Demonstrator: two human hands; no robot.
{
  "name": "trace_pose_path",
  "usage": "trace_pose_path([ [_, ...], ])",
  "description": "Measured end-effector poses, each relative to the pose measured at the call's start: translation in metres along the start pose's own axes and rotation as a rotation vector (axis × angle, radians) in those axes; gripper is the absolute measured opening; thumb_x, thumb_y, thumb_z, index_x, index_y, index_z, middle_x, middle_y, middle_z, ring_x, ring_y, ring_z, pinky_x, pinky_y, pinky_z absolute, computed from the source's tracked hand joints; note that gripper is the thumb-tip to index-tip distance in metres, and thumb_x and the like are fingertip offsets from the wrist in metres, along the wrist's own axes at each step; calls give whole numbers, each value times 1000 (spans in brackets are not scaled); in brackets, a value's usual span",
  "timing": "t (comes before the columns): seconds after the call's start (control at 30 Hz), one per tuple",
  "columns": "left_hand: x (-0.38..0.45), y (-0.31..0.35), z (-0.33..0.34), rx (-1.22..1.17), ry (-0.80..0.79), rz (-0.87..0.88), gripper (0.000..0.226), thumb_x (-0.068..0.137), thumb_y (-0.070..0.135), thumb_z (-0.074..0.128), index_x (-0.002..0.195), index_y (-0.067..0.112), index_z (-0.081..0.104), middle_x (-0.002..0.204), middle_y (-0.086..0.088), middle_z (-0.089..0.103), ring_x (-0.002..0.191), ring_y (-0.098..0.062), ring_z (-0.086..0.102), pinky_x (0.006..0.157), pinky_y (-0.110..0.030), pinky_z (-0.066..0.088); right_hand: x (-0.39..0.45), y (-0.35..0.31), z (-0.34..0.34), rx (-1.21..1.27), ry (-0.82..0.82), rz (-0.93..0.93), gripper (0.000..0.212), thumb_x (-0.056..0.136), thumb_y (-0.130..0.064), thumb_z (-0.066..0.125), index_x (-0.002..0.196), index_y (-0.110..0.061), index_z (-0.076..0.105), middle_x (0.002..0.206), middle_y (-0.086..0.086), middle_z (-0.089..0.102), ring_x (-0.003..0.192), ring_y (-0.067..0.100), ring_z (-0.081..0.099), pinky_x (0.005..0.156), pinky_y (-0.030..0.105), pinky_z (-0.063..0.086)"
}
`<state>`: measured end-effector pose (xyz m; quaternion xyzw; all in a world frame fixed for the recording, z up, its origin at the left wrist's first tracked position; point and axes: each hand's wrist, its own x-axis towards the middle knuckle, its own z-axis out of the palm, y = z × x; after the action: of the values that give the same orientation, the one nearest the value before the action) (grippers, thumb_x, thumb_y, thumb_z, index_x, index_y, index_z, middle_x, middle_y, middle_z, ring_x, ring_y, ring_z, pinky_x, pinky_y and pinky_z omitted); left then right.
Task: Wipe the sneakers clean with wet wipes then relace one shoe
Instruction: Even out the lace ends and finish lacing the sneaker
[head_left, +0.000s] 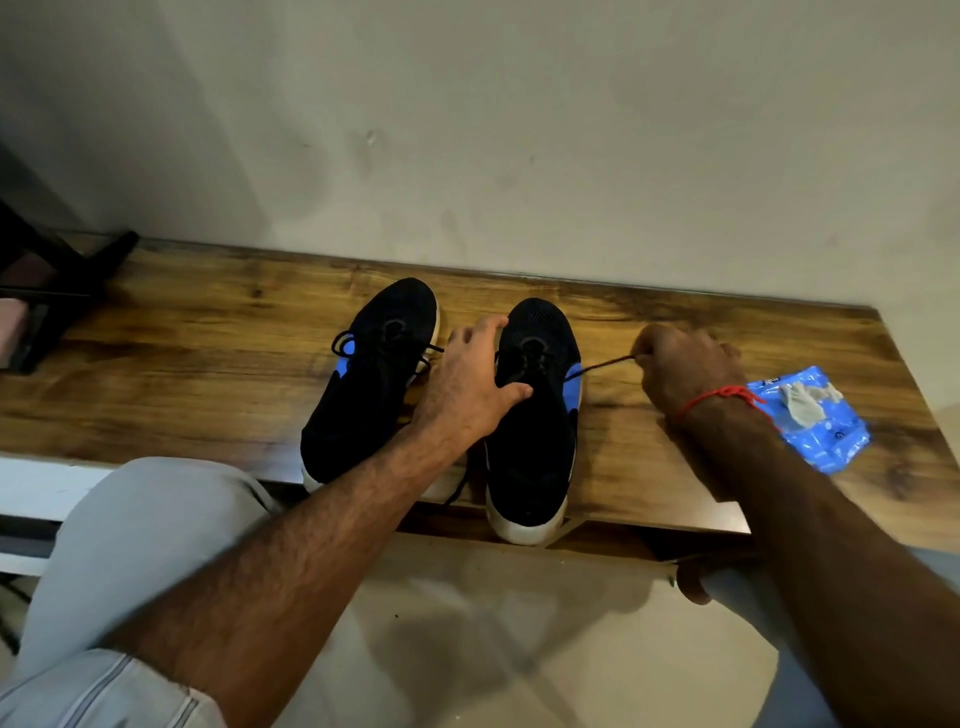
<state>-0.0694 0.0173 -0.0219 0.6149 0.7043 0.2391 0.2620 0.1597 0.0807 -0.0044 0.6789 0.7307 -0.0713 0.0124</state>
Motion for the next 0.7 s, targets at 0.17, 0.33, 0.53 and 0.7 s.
trace_pose_path([
  [0.17,-1,1,1,24,12,2,83,83,35,81,152,29,35,145,-2,44,129,-20,50,90,-25,37,-23,-39,15,49,-125,-414,31,100,-40,50,129,-31,55,138,-4,54,137,23,36,106,49,26],
  [0.33,-2,2,1,44,24,11,78,86,29,79,151,29,36,143,-2,45,127,-22,51,88,-26,39,-3,-6,4,-171,-48,-4,22,96,-32,57,112,-21,66,118,8,65,116,31,55,102,48,35],
  [0.53,-1,1,0,30,15,5,77,86,30,79,150,29,37,144,-2,44,128,-19,50,89,-24,39,-12,-17,8,63,-107,-234,45,96,-32,55,141,-30,48,152,-4,39,145,29,23,112,55,23],
  [0.7,-1,2,2,43,23,3,74,87,28,77,149,31,37,143,-3,44,127,-21,51,89,-27,42,-23,-44,13,-97,-66,-303,19,100,-40,49,111,-31,61,121,-3,64,130,24,43,108,54,26],
])
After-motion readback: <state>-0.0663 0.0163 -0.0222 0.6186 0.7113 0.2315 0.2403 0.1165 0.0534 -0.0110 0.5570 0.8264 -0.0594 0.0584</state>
